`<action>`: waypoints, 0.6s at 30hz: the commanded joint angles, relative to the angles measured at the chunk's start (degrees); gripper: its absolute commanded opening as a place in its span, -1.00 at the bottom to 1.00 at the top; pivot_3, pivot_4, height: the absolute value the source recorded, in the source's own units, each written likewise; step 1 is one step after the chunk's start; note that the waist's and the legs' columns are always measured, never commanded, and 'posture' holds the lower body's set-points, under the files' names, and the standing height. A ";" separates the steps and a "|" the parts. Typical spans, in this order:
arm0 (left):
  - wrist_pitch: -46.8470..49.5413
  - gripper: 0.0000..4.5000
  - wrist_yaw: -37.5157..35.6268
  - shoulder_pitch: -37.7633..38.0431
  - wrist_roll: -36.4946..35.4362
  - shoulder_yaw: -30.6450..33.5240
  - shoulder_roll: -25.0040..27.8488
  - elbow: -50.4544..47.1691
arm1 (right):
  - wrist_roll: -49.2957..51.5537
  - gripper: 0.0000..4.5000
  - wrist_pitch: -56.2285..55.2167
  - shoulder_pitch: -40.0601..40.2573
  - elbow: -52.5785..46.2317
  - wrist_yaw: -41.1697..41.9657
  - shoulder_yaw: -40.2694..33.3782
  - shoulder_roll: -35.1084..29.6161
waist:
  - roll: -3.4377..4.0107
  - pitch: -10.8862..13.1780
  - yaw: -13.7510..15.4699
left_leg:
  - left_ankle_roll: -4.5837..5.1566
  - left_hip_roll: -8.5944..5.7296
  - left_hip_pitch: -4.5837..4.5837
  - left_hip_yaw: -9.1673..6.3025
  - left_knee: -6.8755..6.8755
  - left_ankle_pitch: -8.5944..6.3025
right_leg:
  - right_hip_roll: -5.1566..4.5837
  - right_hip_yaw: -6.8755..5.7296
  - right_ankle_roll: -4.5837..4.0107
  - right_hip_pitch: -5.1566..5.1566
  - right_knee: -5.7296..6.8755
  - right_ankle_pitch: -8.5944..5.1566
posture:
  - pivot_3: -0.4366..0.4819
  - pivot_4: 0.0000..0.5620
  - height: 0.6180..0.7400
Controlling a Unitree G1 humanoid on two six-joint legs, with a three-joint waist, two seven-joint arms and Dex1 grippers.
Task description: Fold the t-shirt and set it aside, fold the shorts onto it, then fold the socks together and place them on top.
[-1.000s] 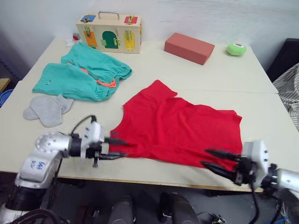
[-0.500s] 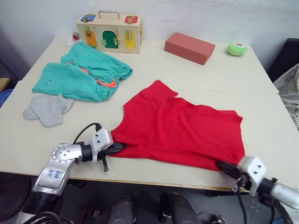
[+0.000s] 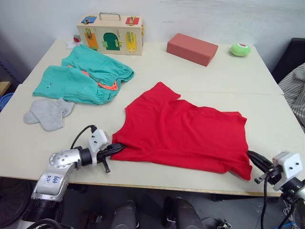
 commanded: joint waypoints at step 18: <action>-3.03 -0.99 3.99 4.82 9.52 -4.80 3.16 3.20 | -7.95 -1.00 -11.13 12.66 6.39 1.16 1.30 2.51 | 0.32 -0.73 0.08 | -0.22 0.00 0.10 0.07 -0.04 -0.29 | -0.01 0.07 0.02 0.11 -0.23 0.00 | -0.05 -0.47 1.00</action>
